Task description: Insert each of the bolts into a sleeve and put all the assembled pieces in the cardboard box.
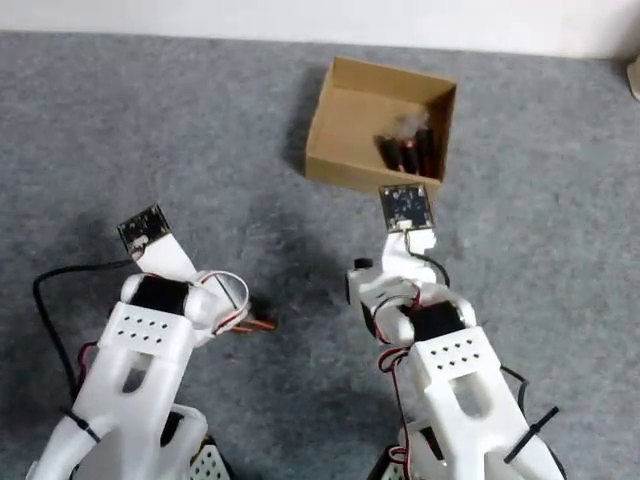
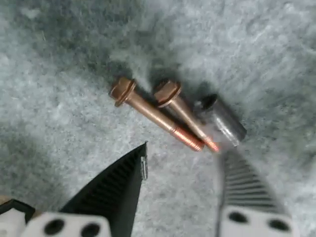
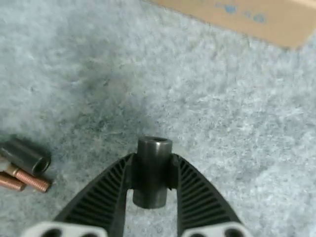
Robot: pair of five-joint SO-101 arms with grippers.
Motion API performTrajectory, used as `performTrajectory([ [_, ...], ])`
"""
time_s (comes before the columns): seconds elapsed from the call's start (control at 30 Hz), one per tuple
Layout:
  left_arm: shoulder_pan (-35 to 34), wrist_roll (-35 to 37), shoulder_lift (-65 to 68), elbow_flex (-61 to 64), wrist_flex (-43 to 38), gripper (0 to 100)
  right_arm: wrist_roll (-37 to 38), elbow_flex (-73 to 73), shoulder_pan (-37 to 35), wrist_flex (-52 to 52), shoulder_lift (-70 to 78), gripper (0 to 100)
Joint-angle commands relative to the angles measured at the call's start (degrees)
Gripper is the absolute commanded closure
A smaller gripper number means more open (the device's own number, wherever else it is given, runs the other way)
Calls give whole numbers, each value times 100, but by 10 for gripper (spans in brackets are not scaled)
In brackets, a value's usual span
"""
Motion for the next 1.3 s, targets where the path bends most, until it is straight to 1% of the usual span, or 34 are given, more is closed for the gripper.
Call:
performTrajectory([
  [0.0, 101, 246, -57, -13, 26, 707, 70, -57, 66, -189, -145, 994],
  [0.07, 101, 360, -57, 48, 9, 707, 70, -48, 66, -189, -145, 994],
  [0.1, 92, 396, -57, 101, -123, 707, 70, -48, 66, -189, -145, 994],
  [0.3, 92, 791, -57, 840, -1319, 709, 70, -48, 66, -198, -119, 994],
  [0.53, 92, 1284, -57, 1323, -2224, 820, 70, -48, 66, -198, -110, 994],
  [0.63, 92, 1319, -57, 1437, -2505, 832, 70, -48, 66, -198, -110, 994],
  [0.73, 92, 1319, -57, 1516, -2620, 832, 70, -48, 66, -198, -110, 994],
  [1.03, 48, 1319, -48, 1552, -2611, 832, 70, -48, 75, -198, -101, 994],
  [1.1, -48, 1319, -40, 1587, -2620, 832, 70, -48, 75, -198, -101, 994],
  [1.27, -312, 1301, 532, 1578, -2813, 832, 70, -48, 75, -198, -101, 994],
])
